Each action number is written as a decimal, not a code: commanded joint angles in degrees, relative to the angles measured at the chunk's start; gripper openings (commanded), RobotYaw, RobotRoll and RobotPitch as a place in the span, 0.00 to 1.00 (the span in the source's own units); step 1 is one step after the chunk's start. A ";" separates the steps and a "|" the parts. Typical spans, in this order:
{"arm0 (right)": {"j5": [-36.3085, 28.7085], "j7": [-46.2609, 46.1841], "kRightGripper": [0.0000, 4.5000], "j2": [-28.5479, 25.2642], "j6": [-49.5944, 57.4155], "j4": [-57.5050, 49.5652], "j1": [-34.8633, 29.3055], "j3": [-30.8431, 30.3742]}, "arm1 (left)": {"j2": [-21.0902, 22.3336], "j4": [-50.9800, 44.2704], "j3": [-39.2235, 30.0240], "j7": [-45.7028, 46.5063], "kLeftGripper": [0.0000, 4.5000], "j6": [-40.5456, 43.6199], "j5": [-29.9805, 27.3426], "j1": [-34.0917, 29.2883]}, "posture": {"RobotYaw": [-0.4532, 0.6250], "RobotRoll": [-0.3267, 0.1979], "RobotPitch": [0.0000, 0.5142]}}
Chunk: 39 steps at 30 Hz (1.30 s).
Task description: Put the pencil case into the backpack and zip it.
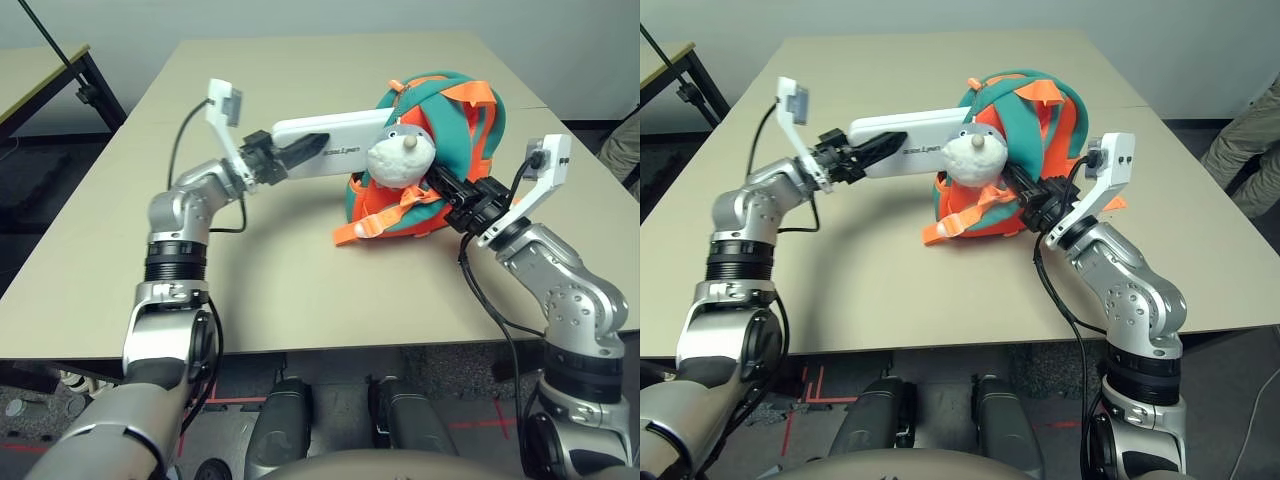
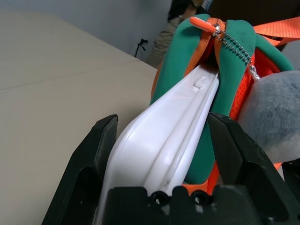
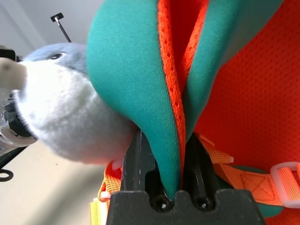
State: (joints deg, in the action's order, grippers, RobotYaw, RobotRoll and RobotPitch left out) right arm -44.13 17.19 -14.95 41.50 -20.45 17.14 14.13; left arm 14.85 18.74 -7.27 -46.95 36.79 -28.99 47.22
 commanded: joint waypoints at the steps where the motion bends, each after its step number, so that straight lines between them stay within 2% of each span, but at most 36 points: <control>1: 0.38 -0.42 0.03 -0.29 -1.08 -1.34 0.06 -0.39 | -1.53 -4.24 2.38 -0.42 0.76 2.95 -1.91 2.40 | 0.46 0.62 0.14; 3: 0.63 -0.27 0.03 -0.23 -1.34 -1.09 0.22 -0.50 | -3.28 -3.66 3.75 0.34 0.75 2.80 -1.03 3.22 | 0.46 0.62 0.13; 5: 0.89 -0.17 0.03 -0.09 -1.53 -0.97 0.41 -0.79 | -4.98 -1.76 5.45 1.91 0.70 0.84 1.48 3.72 | 0.46 0.62 0.13; 7: 1.01 -0.13 0.03 -0.01 -1.69 -0.81 0.61 -1.04 | -5.97 -0.51 6.77 3.23 0.61 -0.77 3.37 3.97 | 0.46 0.62 0.12; 10: 1.21 -0.21 0.03 0.10 -1.85 -0.99 0.62 -1.31 | -8.61 0.65 8.24 5.41 0.36 -3.09 5.14 3.88 | 0.45 0.62 0.12; 11: 1.25 -0.26 0.03 0.13 -1.88 -1.00 0.66 -1.34 | -9.15 1.05 8.42 5.70 0.33 -3.59 5.42 3.90 | 0.45 0.62 0.12; 16: 1.26 -0.37 0.03 0.01 -1.86 -1.40 0.34 -1.32 | -10.05 2.17 7.50 6.44 0.32 -4.91 5.37 4.50 | 0.44 0.62 0.13; 23: 1.49 0.04 0.03 -0.50 -1.84 -0.84 0.52 -1.27 | -5.30 -3.70 1.43 4.35 0.87 0.09 -1.48 6.54 | 0.46 0.62 0.14; 24: 1.49 0.12 0.03 -0.53 -1.85 -0.68 0.63 -1.30 | -4.15 -4.98 1.01 3.48 0.98 1.04 -2.54 6.46 | 0.46 0.62 0.14; 29: 1.62 1.01 0.03 -0.88 -2.01 0.67 1.26 -1.57 | 3.87 -13.74 -1.86 -0.90 1.00 8.56 -9.62 5.01 | 0.49 0.62 0.15; 35: 2.02 2.13 0.03 -1.32 -2.38 2.33 2.14 -1.94 | 14.47 -19.23 -2.04 -5.40 1.00 12.35 -11.92 0.12 | 0.51 0.62 0.16; 39: 2.11 2.51 0.03 -1.63 -2.70 2.67 2.12 -2.05 | 17.73 -21.90 -1.95 -5.63 1.00 14.31 -13.18 -4.51 | 0.51 0.62 0.16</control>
State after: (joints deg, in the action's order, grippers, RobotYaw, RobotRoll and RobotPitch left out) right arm -42.20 19.31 -16.26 39.88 -17.84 18.86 11.99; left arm 32.08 -1.30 -9.19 -52.37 49.97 -40.92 43.84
